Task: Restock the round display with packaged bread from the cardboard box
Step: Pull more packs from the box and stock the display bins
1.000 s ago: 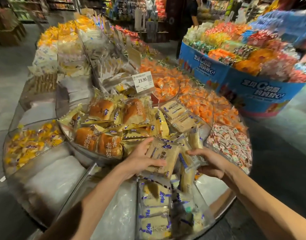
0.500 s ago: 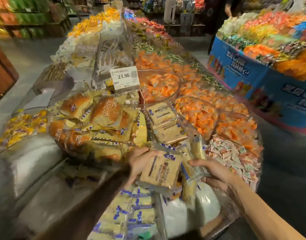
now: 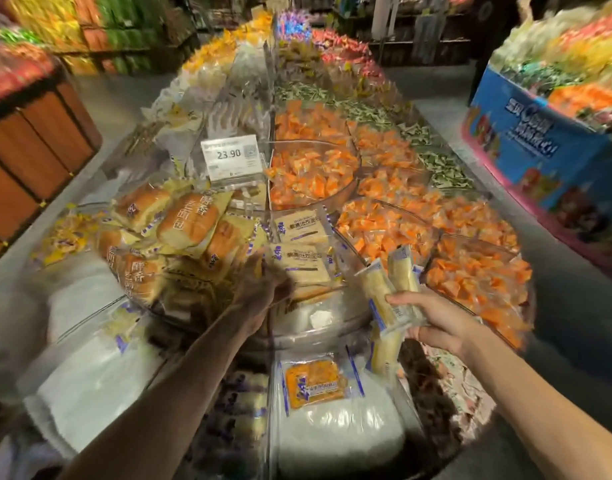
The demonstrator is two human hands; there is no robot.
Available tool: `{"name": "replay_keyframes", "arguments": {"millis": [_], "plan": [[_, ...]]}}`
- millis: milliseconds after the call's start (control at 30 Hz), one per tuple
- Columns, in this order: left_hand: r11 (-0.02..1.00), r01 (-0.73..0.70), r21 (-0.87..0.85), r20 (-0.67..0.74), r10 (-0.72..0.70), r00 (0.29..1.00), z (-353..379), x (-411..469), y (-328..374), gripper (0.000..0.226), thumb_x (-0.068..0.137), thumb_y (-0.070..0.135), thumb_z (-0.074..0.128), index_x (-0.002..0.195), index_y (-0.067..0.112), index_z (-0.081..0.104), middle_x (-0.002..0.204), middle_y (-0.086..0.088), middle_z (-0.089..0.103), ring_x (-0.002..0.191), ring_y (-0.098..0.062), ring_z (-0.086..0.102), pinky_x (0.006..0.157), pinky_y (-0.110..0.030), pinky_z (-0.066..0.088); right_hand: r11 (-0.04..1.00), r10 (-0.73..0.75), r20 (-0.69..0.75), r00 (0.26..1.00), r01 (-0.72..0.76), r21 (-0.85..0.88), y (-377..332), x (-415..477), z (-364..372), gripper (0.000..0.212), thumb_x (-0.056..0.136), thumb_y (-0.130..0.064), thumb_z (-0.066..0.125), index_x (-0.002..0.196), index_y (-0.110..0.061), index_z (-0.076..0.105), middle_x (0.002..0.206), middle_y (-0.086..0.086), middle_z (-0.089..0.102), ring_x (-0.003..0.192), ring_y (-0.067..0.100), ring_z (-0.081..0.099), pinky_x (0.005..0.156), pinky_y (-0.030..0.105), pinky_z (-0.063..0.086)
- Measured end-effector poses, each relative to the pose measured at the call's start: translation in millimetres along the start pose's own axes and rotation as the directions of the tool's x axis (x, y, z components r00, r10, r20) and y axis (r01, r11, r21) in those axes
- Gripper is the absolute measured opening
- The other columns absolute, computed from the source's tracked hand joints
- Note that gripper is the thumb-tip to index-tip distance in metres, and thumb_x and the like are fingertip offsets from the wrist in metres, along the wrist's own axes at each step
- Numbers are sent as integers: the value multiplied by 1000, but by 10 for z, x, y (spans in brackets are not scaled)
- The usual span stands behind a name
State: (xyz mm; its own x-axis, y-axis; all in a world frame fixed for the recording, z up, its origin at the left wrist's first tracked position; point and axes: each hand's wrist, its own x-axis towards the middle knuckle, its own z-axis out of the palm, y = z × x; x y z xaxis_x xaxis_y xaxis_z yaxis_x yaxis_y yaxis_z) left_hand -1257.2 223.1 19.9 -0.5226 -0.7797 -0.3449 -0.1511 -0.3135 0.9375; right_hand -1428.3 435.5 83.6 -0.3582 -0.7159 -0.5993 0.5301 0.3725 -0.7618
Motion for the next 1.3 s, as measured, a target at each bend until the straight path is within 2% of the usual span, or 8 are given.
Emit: {"name": "replay_keyframes", "arguments": {"millis": [200, 400, 567, 800, 967, 1100, 1233, 1300], "plan": [[798, -165, 579, -80, 257, 963, 146, 123, -276, 44, 85, 30, 75, 124, 20, 59, 106, 1, 72, 96, -23, 69, 85, -45, 58, 1000, -15, 44, 999, 14, 19, -54, 36, -24, 31, 99, 6, 44, 129, 6, 52, 47, -2, 59, 26, 4, 49, 26, 15, 35], [576, -212, 789, -8, 356, 935, 206, 41, -246, 60, 93, 43, 64, 145, 17, 49, 136, -12, 61, 124, -29, 56, 98, -33, 43, 1000, 0, 110, 994, -1, 3, 43, 361, -152, 47, 80, -1, 65, 127, 2, 60, 95, 10, 74, 70, 21, 72, 59, 34, 61], [482, -148, 864, -11, 311, 950, 169, 73, -276, 62, 94, 59, 53, 147, 27, 45, 135, -16, 52, 122, -33, 53, 89, -36, 45, 1000, 1, 161, 987, -3, 9, 31, 426, -129, 25, 85, -1, 63, 109, -2, 67, 89, 7, 75, 66, 18, 71, 54, 29, 57], [637, -434, 637, 177, 427, 887, 285, -80, 95, 77, 76, 73, 43, 128, 17, 56, 96, -8, 67, 80, -15, 64, 69, -36, 55, 1000, 11, 223, 975, -6, -22, -17, 451, -36, 38, 74, -9, 69, 112, -7, 69, 104, 11, 74, 83, 23, 72, 75, 39, 60], [683, -449, 576, 393, 250, 885, 447, -336, 300, 89, 76, 63, 58, 150, 19, 36, 146, -17, 48, 120, -22, 57, 97, -40, 51, 999, -14, 337, 942, 29, -41, 0, 469, 174, 26, 78, -10, 63, 102, -11, 74, 99, 8, 75, 84, 21, 70, 82, 39, 57], [551, -562, 617, 368, 430, 825, 291, -531, 173, 95, 62, 78, 55, 140, 23, 46, 121, -1, 43, 106, -10, 48, 87, -24, 46, 994, -38, 307, 951, 67, -85, 91, 484, 435, 26, 76, -11, 76, 102, -6, 75, 101, 11, 74, 83, 21, 71, 76, 35, 56], [636, -480, 604, 388, 292, 874, 26, -761, 131, 103, 58, 79, 59, 145, 28, 37, 127, 6, 40, 105, -7, 48, 74, -15, 39, 992, -65, 183, 981, 85, -98, 254, 499, 794, 45, 75, -27, 82, 112, -9, 66, 104, 6, 76, 104, 25, 69, 101, 47, 47], [685, -490, 540, 394, 309, 866, -169, -847, 101, 94, 66, 62, 78, 141, 22, 38, 121, 13, 45, 103, 10, 48, 76, -8, 41, 992, -48, 181, 982, 68, -106, 352, 486, 1023, 41, 80, -28, 78, 115, -12, 65, 97, 2, 77, 93, 17, 72, 99, 44, 50]]}}
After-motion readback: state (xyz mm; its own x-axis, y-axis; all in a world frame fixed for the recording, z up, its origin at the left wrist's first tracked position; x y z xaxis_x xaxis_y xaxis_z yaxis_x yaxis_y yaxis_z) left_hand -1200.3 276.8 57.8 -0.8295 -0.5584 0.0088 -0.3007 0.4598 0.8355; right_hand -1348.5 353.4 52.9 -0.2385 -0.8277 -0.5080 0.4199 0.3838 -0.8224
